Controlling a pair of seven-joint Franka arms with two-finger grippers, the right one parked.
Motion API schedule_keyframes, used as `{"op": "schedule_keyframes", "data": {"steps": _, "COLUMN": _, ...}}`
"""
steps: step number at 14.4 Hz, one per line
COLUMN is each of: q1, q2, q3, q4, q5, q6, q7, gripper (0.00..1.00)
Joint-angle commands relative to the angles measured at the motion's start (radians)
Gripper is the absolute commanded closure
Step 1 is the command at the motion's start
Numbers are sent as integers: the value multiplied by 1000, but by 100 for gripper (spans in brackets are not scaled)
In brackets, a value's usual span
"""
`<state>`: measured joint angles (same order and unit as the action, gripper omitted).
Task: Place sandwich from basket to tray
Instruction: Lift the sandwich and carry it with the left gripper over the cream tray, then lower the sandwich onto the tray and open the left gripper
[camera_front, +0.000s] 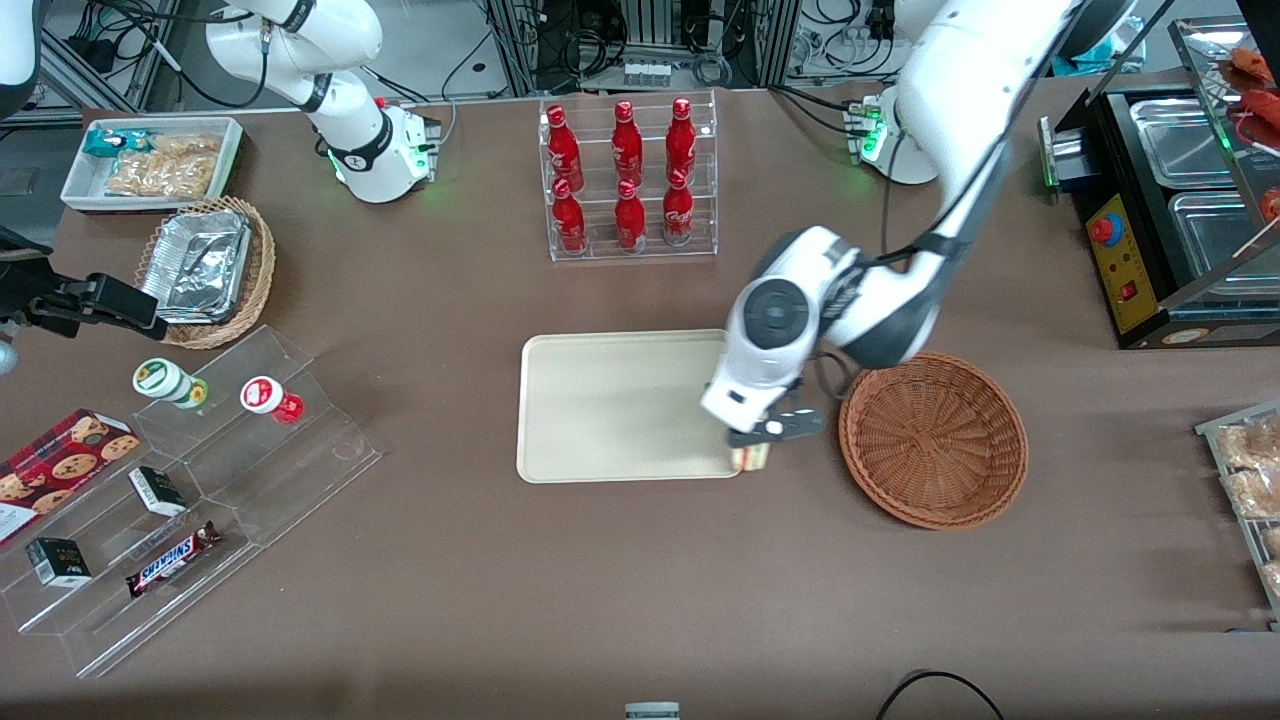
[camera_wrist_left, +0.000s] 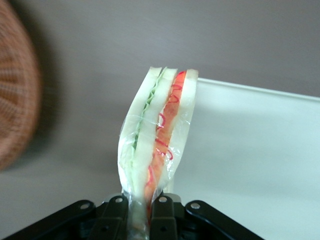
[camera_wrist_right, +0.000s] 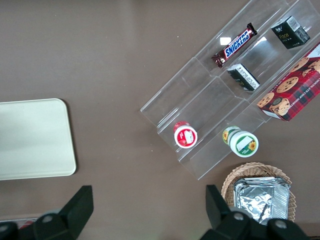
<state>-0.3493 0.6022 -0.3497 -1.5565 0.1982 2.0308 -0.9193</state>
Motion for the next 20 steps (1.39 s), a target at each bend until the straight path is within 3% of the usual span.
{"op": "schedule_keyframes", "data": {"steps": 1, "q1": -83, "q2": 105, "q3": 5, "q4": 145, "q5": 26, "q6": -23, "q7": -67, "gripper": 91}}
{"op": "schedule_keyframes", "data": {"steps": 9, "q1": -232, "q2": 274, "q3": 8, "q4": 334, "q5": 27, "q6": -24, "q7": -131, "gripper": 91}}
{"op": "schedule_keyframes", "data": {"steps": 16, "q1": -260, "q2": 292, "q3": 6, "q4": 342, "q5": 24, "q6": -47, "q7": -224, "gripper": 86}}
{"op": "schedule_keyframes", "data": {"steps": 17, "q1": -260, "q2": 292, "q3": 6, "q4": 342, "q5": 24, "q6": -47, "q7": -224, "gripper": 71}}
{"op": "schedule_keyframes", "data": {"steps": 18, "q1": -260, "q2": 294, "q3": 5, "q4": 342, "q5": 24, "q6": -46, "q7": -221, "gripper": 20}}
{"op": "schedule_keyframes", "data": {"steps": 19, "q1": -260, "q2": 294, "q3": 6, "q4": 336, "q5": 24, "q6": -41, "q7": -224, "gripper": 0}}
{"op": "schedule_keyframes", "data": {"steps": 20, "q1": -260, "q2": 291, "q3": 6, "q4": 334, "q5": 26, "q6": -41, "q7": -219, "gripper": 0}}
